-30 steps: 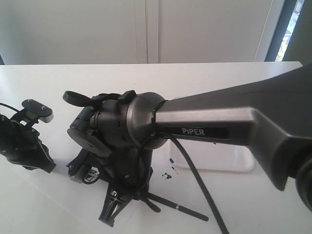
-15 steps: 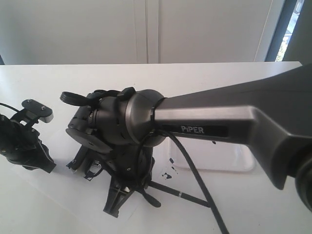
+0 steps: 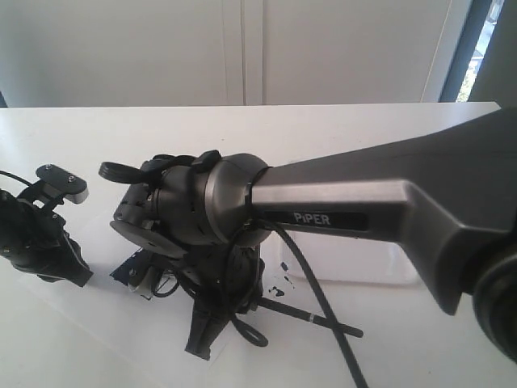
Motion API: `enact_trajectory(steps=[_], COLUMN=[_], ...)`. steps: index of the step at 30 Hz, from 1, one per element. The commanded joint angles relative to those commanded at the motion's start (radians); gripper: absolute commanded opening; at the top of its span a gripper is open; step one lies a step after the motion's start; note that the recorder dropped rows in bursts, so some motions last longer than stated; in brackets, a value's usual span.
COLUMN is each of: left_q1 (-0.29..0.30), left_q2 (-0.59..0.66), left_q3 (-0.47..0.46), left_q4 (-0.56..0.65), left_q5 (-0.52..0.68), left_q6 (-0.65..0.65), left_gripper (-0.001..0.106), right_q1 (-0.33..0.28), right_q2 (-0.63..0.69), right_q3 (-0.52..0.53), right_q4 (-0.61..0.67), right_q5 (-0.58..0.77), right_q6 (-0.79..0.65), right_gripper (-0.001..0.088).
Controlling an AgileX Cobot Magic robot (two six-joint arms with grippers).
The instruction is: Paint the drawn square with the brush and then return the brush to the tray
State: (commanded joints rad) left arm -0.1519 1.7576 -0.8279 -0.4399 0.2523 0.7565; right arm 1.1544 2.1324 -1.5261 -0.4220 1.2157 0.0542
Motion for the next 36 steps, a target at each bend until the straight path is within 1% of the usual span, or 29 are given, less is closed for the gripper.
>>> enact_trajectory(steps=[4,13,20,25,31,36], left_q1=[0.000,0.000,0.000,0.000,0.000,0.000], left_q2=[0.000,0.000,0.000,0.000,0.000,0.000], left_q3=[0.000,0.000,0.000,0.000,0.000,0.000], left_q4=[0.000,0.000,0.000,0.000,0.000,0.000], left_q5=[0.002,0.000,0.000,0.002,0.002,0.002], left_q6=[0.000,0.000,0.000,0.000,0.000,0.000], left_gripper=[0.034,0.034,0.034,0.034,0.034,0.034], right_q1=[0.000,0.000,0.000,0.000,0.000,0.002], right_q2=[0.004,0.004,0.006,0.010,0.053,0.046], right_q3=[0.000,-0.041,-0.056,-0.056,-0.056,-0.056], right_q4=[-0.004,-0.017,0.010,0.010,-0.009,0.002], right_q5=[-0.037,-0.045,-0.003,-0.010,0.005,0.005], right_q6=[0.018,0.028,-0.002,-0.002,-0.004,-0.002], right_gripper=[0.0000,0.0000,0.0000,0.0000,0.0000,0.0000])
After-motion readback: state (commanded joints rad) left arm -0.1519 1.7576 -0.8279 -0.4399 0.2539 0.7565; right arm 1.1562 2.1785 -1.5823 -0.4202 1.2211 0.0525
